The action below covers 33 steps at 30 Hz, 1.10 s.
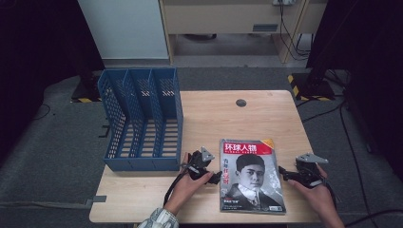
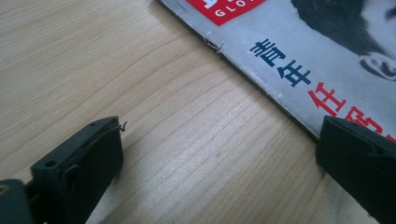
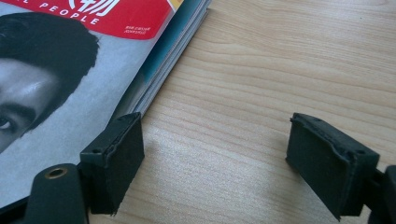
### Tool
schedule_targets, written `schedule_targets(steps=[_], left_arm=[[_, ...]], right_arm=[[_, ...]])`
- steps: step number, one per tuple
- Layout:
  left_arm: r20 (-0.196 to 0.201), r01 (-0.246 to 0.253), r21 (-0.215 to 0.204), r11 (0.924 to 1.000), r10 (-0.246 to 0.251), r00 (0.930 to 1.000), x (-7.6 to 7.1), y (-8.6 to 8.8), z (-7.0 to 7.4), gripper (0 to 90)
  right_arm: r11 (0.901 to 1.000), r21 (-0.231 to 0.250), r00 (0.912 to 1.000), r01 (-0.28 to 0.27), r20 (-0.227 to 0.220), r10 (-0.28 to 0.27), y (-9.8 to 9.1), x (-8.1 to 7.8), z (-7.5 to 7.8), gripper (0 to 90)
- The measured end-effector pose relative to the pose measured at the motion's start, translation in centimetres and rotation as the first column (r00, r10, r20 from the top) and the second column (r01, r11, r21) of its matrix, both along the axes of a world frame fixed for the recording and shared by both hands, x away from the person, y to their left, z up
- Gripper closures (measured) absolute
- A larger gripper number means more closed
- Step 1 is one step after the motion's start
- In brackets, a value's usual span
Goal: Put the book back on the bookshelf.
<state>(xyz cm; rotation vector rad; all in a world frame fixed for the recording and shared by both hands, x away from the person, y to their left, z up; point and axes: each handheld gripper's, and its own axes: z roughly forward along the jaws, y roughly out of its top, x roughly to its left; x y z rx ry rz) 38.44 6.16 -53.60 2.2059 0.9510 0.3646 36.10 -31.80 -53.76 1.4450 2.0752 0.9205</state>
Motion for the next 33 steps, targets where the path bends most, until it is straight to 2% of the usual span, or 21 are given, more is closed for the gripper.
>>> schedule_targets(steps=[1,2,6,7,11,15,18,23,25,26,27,30,33], left_arm=[[0.0,0.0,0.0,1.0,0.0,1.0,0.0,0.0,0.0,3.4],[-0.003,0.008,-0.019,0.9998,-0.008,1.0,0.0,0.1,0.1,3.4],[0.011,-0.011,-0.076,0.9971,0.012,0.9999,-0.1,0.2,0.9,5.6],[0.015,-0.011,-0.082,0.9966,0.012,0.9998,-0.1,0.2,1.0,5.6],[0.036,-0.019,-0.109,0.9938,0.023,0.9991,-0.2,0.1,1.4,5.6],[0.053,-0.014,-0.173,0.9849,0.023,0.9983,-0.8,0.1,2.1,6.1],[0.078,0.011,-0.17,0.9853,0.003,0.997,-1.4,-0.1,2.6,6.4],[0.064,0.005,-0.179,0.9839,0.006,0.9979,-1.8,-0.4,2.5,7.7],[0.06,0.011,-0.18,0.9836,0.0,0.9982,-1.9,-0.7,2.5,8.2],[0.061,0.017,-0.166,0.986,-0.007,0.9981,-2.1,-1.0,2.5,9.0],[0.061,0.017,-0.166,0.986,-0.007,0.9981,-2.1,-1.0,2.5,9.8],[0.064,0.034,-0.155,0.9873,-0.024,0.9977,-2.5,-1.6,2.5,12.5],[0.057,0.06,-0.17,0.9835,-0.051,0.997,-3.0,-2.2,2.5,13.7]], right_arm=[[1.0,0.0,1.0,0.0,0.0,0.0,0.0,0.0,0.0,19.1],[1.0,-0.001,1.0,0.0,0.0,0.0,0.0,0.0,0.0,18.6],[1.0,-0.003,1.0,-0.004,-0.007,0.004,0.0,0.1,0.0,16.3],[0.9999,-0.004,0.9999,0.011,-0.003,-0.011,-0.1,0.1,0.2,16.2],[0.9985,0.022,0.9972,0.049,0.056,-0.051,-0.7,-0.1,1.4,17.2],[0.9979,0.049,0.9968,0.042,0.066,-0.045,-0.7,-0.6,2.2,17.4],[0.9974,0.07,0.9974,0.018,0.069,-0.023,-0.3,-1.1,2.5,15.7],[0.9938,0.097,0.9968,-0.054,0.063,0.048,0.7,-1.4,2.6,11.1],[0.9915,0.107,0.996,-0.075,0.056,0.069,1.1,-1.4,2.5,15.8],[0.9887,0.114,0.9943,-0.098,0.053,0.092,1.5,-1.4,2.4,20.6],[0.9887,0.114,0.9943,-0.098,0.053,0.092,1.5,-1.4,2.4,20.6],[0.9847,0.125,0.9925,-0.121,0.037,0.117,1.8,-1.4,2.3,29.9],[0.9795,0.131,0.9882,-0.153,0.02,0.152,2.2,-1.4,2.1,33.9]])
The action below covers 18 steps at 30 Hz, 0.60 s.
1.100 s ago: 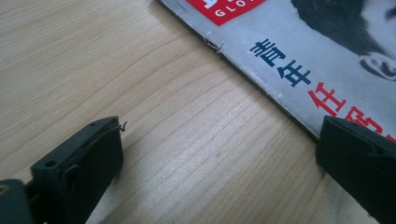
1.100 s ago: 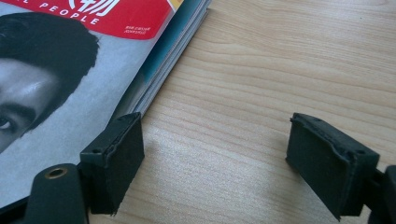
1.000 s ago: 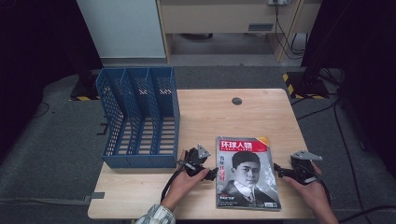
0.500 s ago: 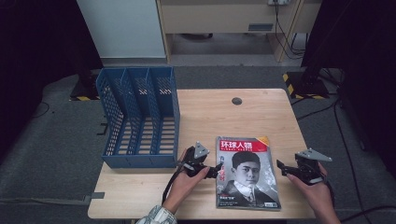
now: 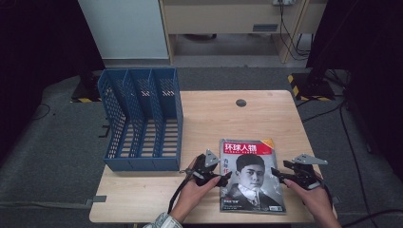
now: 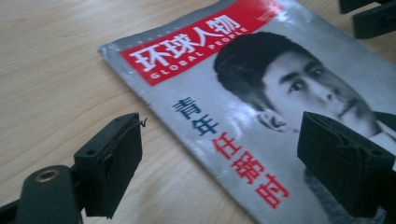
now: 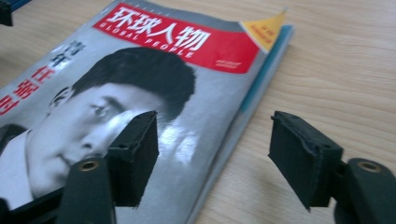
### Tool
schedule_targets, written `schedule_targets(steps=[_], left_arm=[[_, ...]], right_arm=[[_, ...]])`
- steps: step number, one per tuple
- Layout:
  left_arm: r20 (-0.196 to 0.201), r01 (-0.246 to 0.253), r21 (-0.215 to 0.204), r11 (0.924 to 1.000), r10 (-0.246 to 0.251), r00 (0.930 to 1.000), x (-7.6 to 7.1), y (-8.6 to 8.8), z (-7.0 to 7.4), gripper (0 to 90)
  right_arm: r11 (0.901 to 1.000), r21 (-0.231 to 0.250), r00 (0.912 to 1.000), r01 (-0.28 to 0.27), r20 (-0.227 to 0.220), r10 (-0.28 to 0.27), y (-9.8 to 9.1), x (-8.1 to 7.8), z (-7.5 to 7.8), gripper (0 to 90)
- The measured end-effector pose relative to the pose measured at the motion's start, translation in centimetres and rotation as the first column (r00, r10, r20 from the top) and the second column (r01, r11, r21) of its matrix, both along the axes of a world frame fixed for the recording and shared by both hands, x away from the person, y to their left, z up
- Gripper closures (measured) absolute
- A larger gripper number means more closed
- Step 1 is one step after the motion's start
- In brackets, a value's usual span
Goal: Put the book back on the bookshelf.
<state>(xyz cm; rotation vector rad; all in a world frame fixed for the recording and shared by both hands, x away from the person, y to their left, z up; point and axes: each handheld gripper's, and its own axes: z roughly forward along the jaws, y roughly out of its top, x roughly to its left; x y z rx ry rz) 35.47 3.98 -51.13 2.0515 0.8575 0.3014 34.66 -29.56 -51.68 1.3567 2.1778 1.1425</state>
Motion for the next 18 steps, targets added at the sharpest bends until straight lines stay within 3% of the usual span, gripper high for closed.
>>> schedule_targets(steps=[2,10,14,18], left_arm=[[0.019,0.0,0.03,0.9995,-0.001,0.9998,-0.3,-0.4,0.0,14.8],[-0.001,0.056,0.09,0.9944,-0.056,0.9984,-1.3,-2.1,-0.7,34.1],[-0.021,0.045,0.119,0.9918,-0.043,0.9988,-1.4,-2.4,-1.3,35.7],[0.004,0.052,0.149,0.9875,-0.053,0.9986,-1.6,-2.6,-1.6,37.0]], right_arm=[[0.9999,-0.008,1.0,-0.006,-0.007,0.006,0.3,0.0,-0.2,33.3],[0.9997,-0.006,0.9984,-0.023,-0.052,0.022,0.9,0.8,-1.0,27.2],[0.9996,-0.002,0.9973,-0.027,-0.069,0.027,1.1,1.1,-1.4,31.1],[0.9994,-0.008,0.9976,-0.034,-0.062,0.033,1.3,1.1,-1.5,34.5]])
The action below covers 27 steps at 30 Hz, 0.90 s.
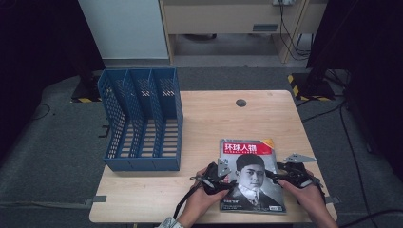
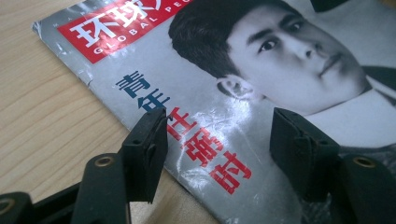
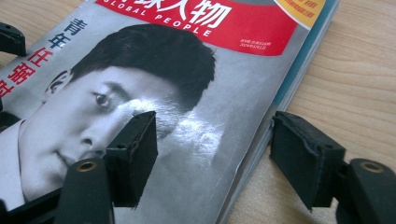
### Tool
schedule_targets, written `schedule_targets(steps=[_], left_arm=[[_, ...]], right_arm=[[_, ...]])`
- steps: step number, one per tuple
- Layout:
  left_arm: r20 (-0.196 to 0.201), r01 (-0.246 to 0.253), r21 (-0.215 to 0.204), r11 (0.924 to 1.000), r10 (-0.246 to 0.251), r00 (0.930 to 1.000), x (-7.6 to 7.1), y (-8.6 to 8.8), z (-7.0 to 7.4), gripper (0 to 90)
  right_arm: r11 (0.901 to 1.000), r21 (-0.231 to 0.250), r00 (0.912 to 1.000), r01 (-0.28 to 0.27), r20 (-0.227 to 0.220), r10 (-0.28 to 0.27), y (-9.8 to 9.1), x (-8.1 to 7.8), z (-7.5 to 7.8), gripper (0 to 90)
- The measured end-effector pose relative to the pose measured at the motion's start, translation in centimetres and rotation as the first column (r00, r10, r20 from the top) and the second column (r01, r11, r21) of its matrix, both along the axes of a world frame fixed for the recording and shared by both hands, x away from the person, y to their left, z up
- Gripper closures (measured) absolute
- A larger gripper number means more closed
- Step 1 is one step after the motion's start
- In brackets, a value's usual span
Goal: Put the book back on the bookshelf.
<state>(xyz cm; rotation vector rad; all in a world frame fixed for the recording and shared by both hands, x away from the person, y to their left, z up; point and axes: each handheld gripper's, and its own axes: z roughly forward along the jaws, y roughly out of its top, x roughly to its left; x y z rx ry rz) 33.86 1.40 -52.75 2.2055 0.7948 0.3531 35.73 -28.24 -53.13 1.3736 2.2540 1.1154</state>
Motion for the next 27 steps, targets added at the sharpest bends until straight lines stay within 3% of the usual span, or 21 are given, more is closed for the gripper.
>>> schedule_targets(steps=[7,11,14,19,22,27], left_arm=[[0.006,-0.016,-0.013,0.9998,0.017,0.9998,-0.1,-0.1,-0.3,36.4],[0.016,-0.024,-0.021,0.9995,0.024,0.9996,-0.2,-0.1,-0.4,36.0],[0.02,-0.026,-0.026,0.9993,0.027,0.9995,-0.3,-0.1,-0.5,36.0],[0.023,-0.03,-0.027,0.9992,0.03,0.9993,-0.3,-0.2,-0.5,35.9],[0.025,-0.031,-0.029,0.9991,0.032,0.9992,-0.3,-0.2,-0.5,35.9],[0.029,-0.031,-0.033,0.999,0.031,0.9991,-0.3,-0.2,-0.6,35.8]], right_arm=[[0.9998,0.019,0.9981,0.002,0.062,-0.003,-0.1,-0.7,1.0,47.9],[0.9979,0.063,0.9965,-0.012,0.084,0.007,0.0,-1.4,1.6,53.6],[0.9924,0.119,0.9974,-0.033,0.068,0.025,0.1,-1.6,1.9,54.5],[0.995,0.094,0.9995,-0.032,0.002,0.032,0.2,-1.5,1.1,52.2],[0.9937,0.108,0.9995,-0.03,-0.009,0.031,0.2,-1.5,1.0,52.7],[0.9898,0.12,0.9965,-0.078,-0.022,0.081,1.0,-1.3,0.9,54.6]])
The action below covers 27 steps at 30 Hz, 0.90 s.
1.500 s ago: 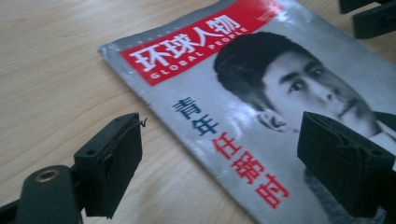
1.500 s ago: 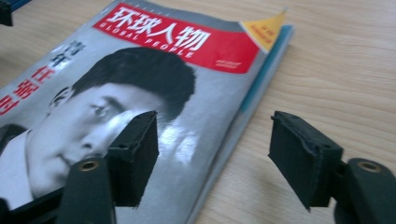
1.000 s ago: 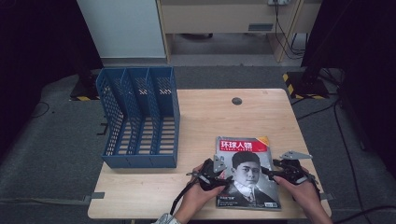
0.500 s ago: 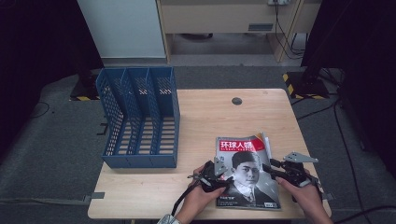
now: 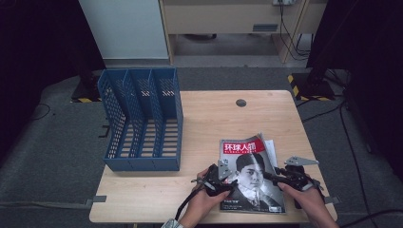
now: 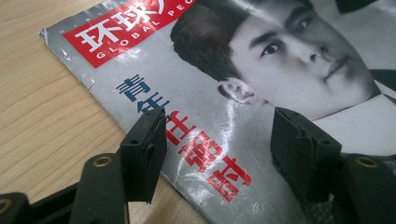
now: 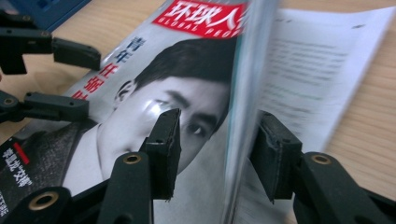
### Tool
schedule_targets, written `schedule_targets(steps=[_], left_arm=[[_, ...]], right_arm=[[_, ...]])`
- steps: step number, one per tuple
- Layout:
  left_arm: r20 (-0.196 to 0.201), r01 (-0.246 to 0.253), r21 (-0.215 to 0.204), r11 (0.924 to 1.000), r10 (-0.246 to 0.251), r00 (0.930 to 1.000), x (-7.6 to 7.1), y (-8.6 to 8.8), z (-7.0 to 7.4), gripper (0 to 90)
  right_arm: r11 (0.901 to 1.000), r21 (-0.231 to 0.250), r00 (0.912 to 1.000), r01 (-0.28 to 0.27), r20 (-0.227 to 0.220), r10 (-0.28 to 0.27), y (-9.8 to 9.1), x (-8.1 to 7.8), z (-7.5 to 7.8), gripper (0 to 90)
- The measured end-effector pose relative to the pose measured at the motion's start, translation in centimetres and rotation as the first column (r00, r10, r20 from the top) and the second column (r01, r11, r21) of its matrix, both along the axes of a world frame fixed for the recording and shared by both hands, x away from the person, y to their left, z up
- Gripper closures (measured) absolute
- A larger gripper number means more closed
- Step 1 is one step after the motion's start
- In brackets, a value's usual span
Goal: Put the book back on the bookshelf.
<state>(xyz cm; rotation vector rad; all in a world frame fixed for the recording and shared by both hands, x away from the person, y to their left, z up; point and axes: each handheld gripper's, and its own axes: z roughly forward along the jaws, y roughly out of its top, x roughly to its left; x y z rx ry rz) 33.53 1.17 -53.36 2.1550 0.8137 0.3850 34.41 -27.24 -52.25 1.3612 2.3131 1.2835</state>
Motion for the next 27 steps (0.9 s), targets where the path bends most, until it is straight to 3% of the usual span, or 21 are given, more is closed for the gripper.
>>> schedule_targets(steps=[1,2,4,12,15,19,22,27], left_arm=[[0.0,0.0,0.0,1.0,0.0,1.0,0.0,0.0,0.0,35.9],[0.0,0.0,0.0,1.0,0.0,1.0,0.0,0.0,0.0,35.8],[0.0,0.0,0.0,1.0,0.0,1.0,0.0,0.0,0.0,35.8],[-0.003,0.006,-0.004,1.0,-0.006,1.0,0.1,-0.1,0.0,35.1],[-0.014,0.025,-0.023,0.9994,-0.026,0.9996,0.3,0.1,0.1,29.9],[-0.021,-0.003,-0.051,0.9987,0.002,0.9998,1.2,1.0,0.8,18.3],[-0.063,-0.037,-0.089,0.9953,0.031,0.9975,2.0,2.0,0.6,13.9],[-0.107,-0.062,-0.094,0.9937,0.051,0.993,2.4,2.4,0.2,14.1]], right_arm=[[0.9996,-0.021,0.9998,-0.021,-0.003,0.021,0.4,0.1,-0.2,51.7],[0.9964,-0.081,0.9997,-0.023,-0.008,0.022,1.1,0.4,-0.4,49.8],[0.9952,-0.094,0.9997,-0.026,0.001,0.026,1.3,0.4,-0.5,51.4],[0.9941,-0.108,0.9995,0.006,0.03,-0.002,1.7,0.3,-0.6,67.2],[0.9939,-0.11,0.9986,0.013,0.052,-0.007,1.7,0.3,-0.5,75.2],[0.9941,-0.105,0.9978,0.026,0.063,-0.019,1.8,0.4,-0.3,81.4],[0.9941,-0.105,0.9966,0.027,0.08,-0.018,1.8,0.4,-0.3,84.1],[0.9946,-0.101,0.9919,0.022,0.126,-0.009,1.8,0.3,0.1,87.5]])
